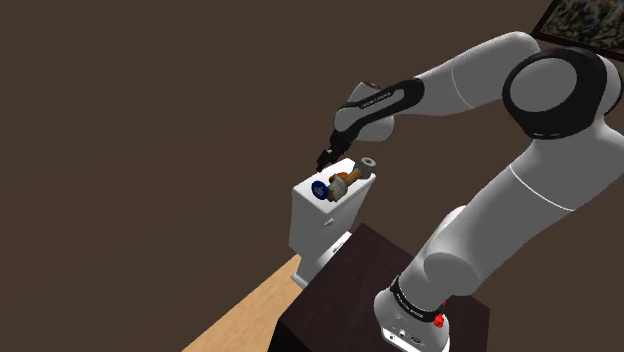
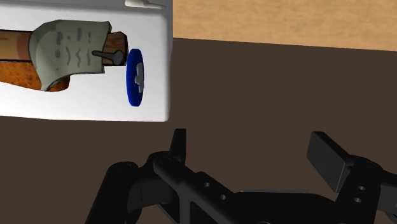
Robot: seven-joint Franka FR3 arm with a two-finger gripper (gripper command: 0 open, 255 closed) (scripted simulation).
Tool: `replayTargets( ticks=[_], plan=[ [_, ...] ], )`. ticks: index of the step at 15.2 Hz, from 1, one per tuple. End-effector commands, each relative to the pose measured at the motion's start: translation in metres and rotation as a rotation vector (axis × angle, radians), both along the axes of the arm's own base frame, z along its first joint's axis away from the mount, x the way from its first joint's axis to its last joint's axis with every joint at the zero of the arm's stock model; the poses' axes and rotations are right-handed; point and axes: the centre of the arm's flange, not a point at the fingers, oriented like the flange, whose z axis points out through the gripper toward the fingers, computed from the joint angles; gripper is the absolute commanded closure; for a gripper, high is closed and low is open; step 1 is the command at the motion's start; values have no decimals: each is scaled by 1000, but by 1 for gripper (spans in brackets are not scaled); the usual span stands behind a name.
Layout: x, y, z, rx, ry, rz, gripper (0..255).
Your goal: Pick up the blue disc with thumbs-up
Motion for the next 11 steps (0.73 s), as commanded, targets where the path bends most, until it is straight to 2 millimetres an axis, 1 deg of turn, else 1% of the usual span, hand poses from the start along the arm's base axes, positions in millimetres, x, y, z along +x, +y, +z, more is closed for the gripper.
replayTargets(
  ticks=[1, 11],
  plan=[
    [8, -16, -19, -1, -2, -8, 0],
    [46, -94, -117, 2, -7, -47, 0]
  ],
)
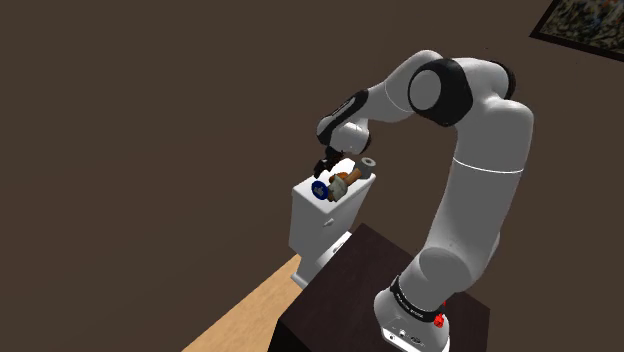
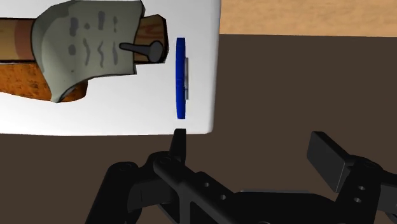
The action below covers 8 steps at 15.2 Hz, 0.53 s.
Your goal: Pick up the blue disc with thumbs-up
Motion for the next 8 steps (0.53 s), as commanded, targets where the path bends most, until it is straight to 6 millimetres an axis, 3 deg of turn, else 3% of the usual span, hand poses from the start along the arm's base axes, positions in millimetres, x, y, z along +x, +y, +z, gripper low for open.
replayTargets(
  ticks=[1, 6, 8],
  plan=[
    [4, -15, -22, 1, -2, -8, 0],
    [22, -54, -71, 3, -4, -27, 0],
    [22, -54, -77, 3, -4, -27, 0]
  ],
)
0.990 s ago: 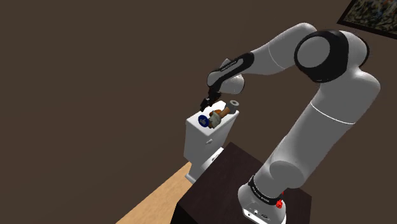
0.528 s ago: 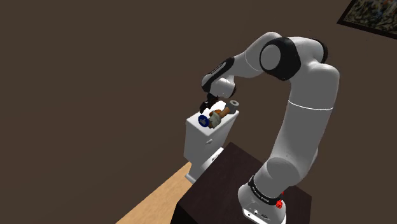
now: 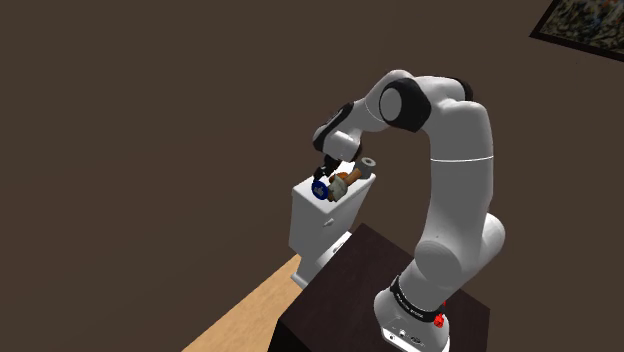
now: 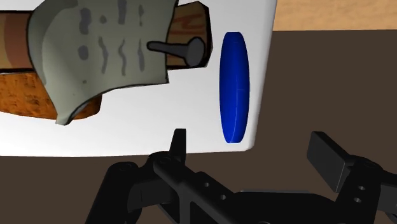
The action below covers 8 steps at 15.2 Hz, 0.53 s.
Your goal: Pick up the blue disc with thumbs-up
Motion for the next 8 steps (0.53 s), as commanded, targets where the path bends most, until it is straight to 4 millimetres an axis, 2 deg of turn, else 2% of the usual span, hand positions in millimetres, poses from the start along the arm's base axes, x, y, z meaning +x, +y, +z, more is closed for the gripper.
replayTargets(
  ticks=[1, 6, 8],
  plan=[
    [3, -2, -10, 1, -1, -1, 0],
    [3, -2, -40, 1, -1, -1, 0],
    [3, -2, -40, 1, -1, -1, 0]
  ],
)
